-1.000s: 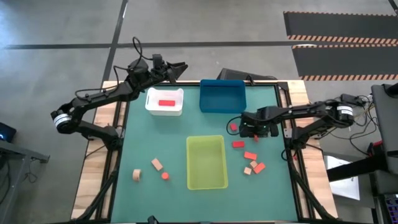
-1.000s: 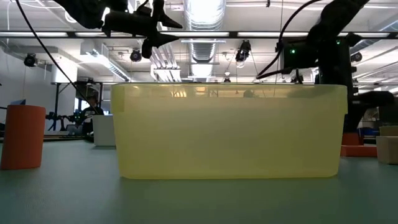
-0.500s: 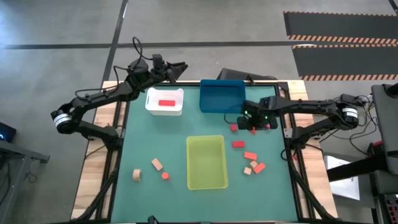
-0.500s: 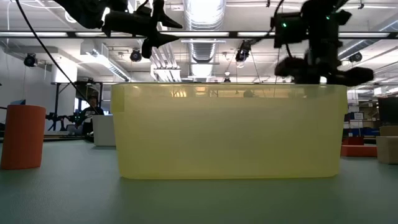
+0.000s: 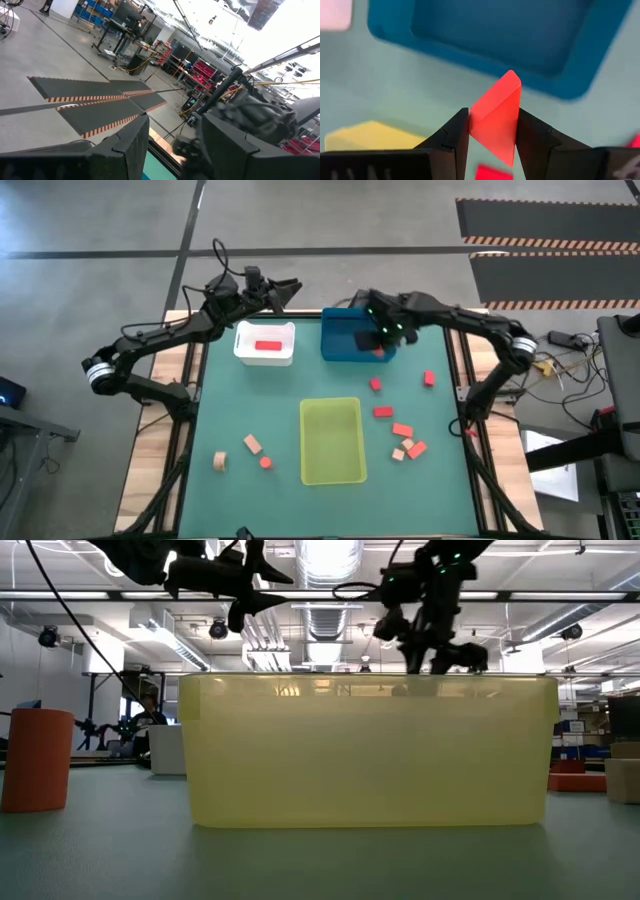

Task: Sort & place blocks by color
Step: Put the orange triangular block into the blue bin, then put the orange rectangular block into the yellow bin

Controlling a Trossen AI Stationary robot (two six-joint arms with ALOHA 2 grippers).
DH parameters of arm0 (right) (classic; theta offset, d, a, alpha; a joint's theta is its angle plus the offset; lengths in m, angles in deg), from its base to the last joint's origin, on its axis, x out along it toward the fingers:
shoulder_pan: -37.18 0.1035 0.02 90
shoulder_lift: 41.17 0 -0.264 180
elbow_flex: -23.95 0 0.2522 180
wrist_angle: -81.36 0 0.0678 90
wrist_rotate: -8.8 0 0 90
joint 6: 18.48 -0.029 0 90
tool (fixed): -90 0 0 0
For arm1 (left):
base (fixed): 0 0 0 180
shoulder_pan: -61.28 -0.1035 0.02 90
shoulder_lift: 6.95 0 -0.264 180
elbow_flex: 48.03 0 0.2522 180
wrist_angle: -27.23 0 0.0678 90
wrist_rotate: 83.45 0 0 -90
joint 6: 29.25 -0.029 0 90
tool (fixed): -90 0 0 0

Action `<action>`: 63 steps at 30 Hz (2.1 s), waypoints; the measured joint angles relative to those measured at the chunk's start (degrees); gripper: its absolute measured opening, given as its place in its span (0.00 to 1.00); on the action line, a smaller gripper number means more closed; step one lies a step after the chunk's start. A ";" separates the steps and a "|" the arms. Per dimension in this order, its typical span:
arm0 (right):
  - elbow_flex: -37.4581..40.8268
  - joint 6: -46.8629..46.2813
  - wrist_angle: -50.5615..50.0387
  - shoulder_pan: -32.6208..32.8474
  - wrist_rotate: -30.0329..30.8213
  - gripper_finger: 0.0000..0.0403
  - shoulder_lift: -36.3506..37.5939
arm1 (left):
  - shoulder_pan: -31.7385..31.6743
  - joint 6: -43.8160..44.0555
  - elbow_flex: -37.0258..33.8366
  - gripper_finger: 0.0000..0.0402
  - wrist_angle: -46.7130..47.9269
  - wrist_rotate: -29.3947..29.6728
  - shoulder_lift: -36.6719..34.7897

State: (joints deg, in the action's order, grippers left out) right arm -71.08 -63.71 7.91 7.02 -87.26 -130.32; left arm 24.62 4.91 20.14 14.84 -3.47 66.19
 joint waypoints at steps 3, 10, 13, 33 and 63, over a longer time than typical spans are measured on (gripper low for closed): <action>-4.41 3.68 -0.05 -2.41 -0.35 0.30 -4.55 | 0.00 0.08 0.00 0.41 0.13 0.00 -0.47; -9.62 10.19 0.00 -8.05 -1.39 0.29 -12.75 | 0.00 0.09 -0.10 0.41 0.09 -0.11 -4.13; -10.34 12.17 0.41 -9.87 -1.33 0.30 -15.81 | 0.00 0.11 -0.28 0.41 0.00 -0.17 -6.35; -10.98 17.56 3.68 -12.74 1.59 0.34 -25.24 | -0.01 0.04 -0.44 0.41 0.17 -0.15 -13.88; -10.01 18.79 2.68 -2.36 3.12 0.43 0.68 | 6.35 13.83 -0.16 0.41 17.17 -0.71 -12.60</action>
State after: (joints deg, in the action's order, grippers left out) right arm -81.08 -44.91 10.59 4.66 -84.14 -129.64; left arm 30.96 18.74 19.98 32.01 -4.18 53.59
